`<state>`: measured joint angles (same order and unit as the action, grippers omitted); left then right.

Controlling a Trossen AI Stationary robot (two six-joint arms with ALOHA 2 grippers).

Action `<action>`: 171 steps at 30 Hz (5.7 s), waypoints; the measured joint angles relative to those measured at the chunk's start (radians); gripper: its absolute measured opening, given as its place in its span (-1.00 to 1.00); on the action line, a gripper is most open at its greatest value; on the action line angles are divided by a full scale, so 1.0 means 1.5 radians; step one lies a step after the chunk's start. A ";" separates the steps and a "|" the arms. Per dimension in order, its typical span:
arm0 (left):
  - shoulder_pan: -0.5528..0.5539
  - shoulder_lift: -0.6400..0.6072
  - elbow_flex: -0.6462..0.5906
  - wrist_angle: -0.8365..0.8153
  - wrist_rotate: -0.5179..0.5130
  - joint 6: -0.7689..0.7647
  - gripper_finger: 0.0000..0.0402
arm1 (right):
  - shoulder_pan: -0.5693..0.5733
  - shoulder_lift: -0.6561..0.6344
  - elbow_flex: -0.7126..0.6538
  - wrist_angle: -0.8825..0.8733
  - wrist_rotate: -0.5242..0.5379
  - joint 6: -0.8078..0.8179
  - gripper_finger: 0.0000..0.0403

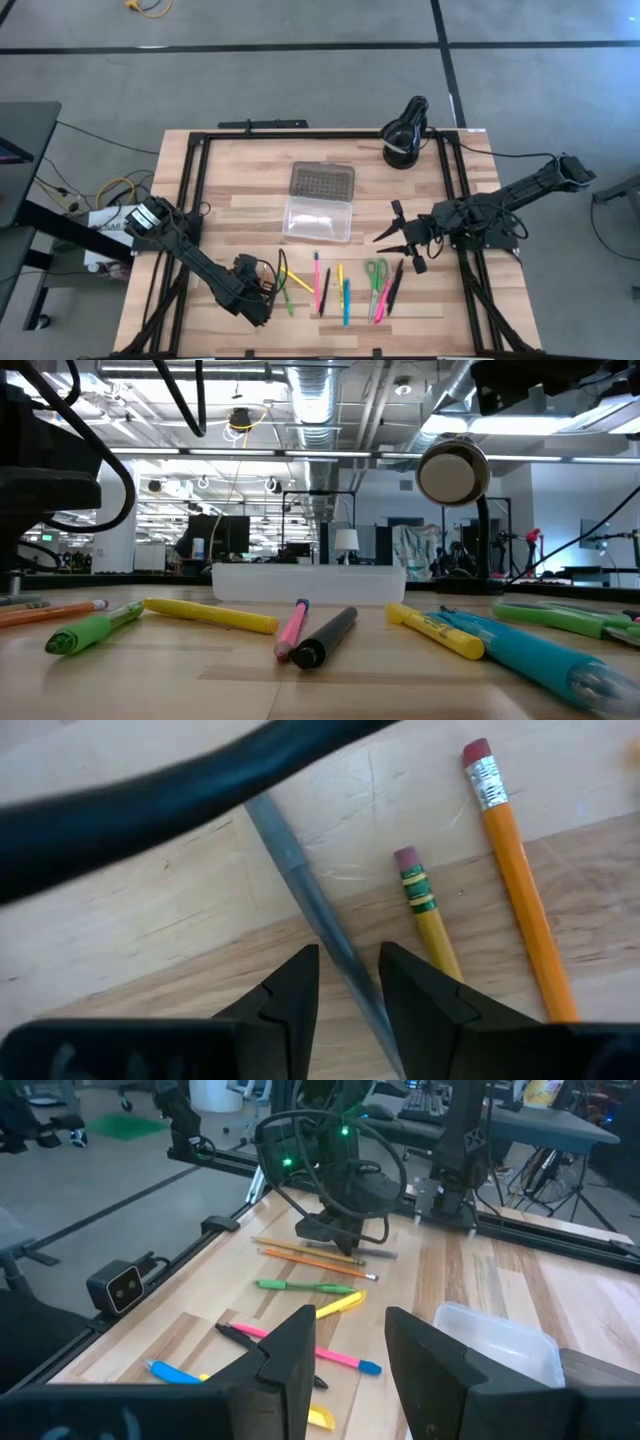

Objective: Pick & place school supplies into a supply box
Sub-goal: Put the gray pen into the transparent supply box, then put the right black pen into the transparent supply box

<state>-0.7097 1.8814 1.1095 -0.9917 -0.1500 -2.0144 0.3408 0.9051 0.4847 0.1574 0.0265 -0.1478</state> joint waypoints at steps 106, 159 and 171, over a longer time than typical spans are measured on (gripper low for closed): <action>0.415 0.014 0.182 0.189 -0.216 1.146 -0.95 | -0.001 0.000 0.000 -0.067 0.001 0.028 -0.40; 0.050 -0.305 -0.155 0.314 -0.550 1.046 -0.27 | 0.030 0.000 0.000 -0.185 0.193 0.201 -0.40; 0.011 -0.496 -0.475 0.753 -0.531 1.201 -0.27 | 0.023 0.000 0.000 -0.318 0.204 0.533 -0.40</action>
<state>-0.6934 1.1372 0.3968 0.1372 -0.9470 -0.2135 0.3749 0.9047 0.4847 -0.3199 0.3331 0.6524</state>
